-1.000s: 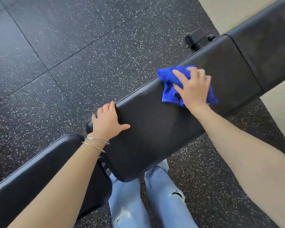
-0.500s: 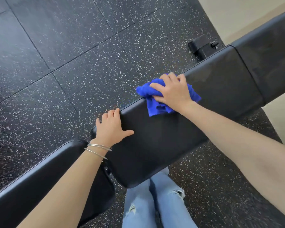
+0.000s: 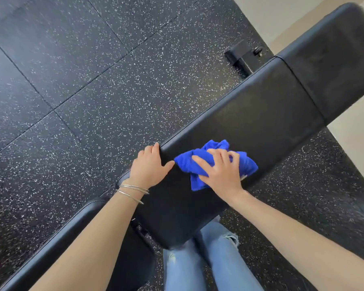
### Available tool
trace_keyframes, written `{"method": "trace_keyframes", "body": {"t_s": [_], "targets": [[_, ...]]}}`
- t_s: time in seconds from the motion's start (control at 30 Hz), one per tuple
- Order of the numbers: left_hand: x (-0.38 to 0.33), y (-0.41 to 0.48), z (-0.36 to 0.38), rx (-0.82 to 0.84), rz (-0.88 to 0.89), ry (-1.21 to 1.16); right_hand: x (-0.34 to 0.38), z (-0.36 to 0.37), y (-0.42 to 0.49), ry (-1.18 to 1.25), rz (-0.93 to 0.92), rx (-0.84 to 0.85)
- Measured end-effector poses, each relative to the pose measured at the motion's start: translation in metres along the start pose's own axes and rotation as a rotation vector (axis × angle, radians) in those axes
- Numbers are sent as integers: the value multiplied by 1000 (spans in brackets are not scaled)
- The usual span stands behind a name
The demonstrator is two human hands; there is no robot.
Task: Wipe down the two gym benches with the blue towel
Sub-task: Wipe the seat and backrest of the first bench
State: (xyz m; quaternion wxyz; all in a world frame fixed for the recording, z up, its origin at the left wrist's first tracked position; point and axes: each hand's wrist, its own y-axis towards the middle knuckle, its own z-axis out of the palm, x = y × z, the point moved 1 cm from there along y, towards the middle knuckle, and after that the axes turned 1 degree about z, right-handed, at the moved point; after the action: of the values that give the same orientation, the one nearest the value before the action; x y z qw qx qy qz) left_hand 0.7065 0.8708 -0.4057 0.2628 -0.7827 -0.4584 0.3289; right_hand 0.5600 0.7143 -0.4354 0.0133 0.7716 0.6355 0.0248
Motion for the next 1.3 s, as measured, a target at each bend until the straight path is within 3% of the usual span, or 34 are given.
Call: {"method": "trace_keyframes", "body": {"t_s": [0.1,0.17,0.23,0.33,0.37,0.4,0.5,0.57,0.63,0.7,0.77,0.83,0.9,1.0,1.03,1.07,1.13,1.23,1.3], "targets": [[-7,2,-3,21,18,15,-41,3,17,-12,-263,-50],[-13,6,-6,30,40,28,-79,2,32,-69,-159,-54],[-19,11,-8,33,72,32,-108,-4,42,-83,234,-30],[-26,18,-10,44,117,24,-119,-16,40,86,1106,66],[-29,20,-10,43,126,22,-110,-17,35,122,1250,71],[-31,21,-10,40,132,21,-96,-17,26,111,1259,74],[-38,25,-10,39,126,25,-36,-8,-20,14,863,51],[-42,25,-8,39,119,47,-12,-4,-51,-39,477,85],[-46,26,-8,26,138,77,-34,-3,-57,-29,89,45],[-51,26,-8,4,149,86,-74,-3,-49,-21,-134,-5],[-59,28,-7,-19,143,101,-117,-2,-38,-45,-113,-33],[-68,32,-5,-44,135,118,-156,-2,-30,-103,116,-34],[-79,37,-4,-84,155,126,-178,-7,-23,-109,479,-11],[-101,46,-4,-159,189,120,-174,-12,-8,51,1187,15],[-110,49,-4,-178,188,120,-160,-11,-7,76,1295,17],[-118,52,-3,-193,187,127,-143,-9,-10,74,1299,11],[-135,57,-2,-217,180,148,-108,-7,-27,44,1084,8],[-158,66,-1,-238,160,158,-101,-2,-57,-89,554,61],[-171,71,-1,-251,155,160,-138,0,-58,-125,174,-19]]}}
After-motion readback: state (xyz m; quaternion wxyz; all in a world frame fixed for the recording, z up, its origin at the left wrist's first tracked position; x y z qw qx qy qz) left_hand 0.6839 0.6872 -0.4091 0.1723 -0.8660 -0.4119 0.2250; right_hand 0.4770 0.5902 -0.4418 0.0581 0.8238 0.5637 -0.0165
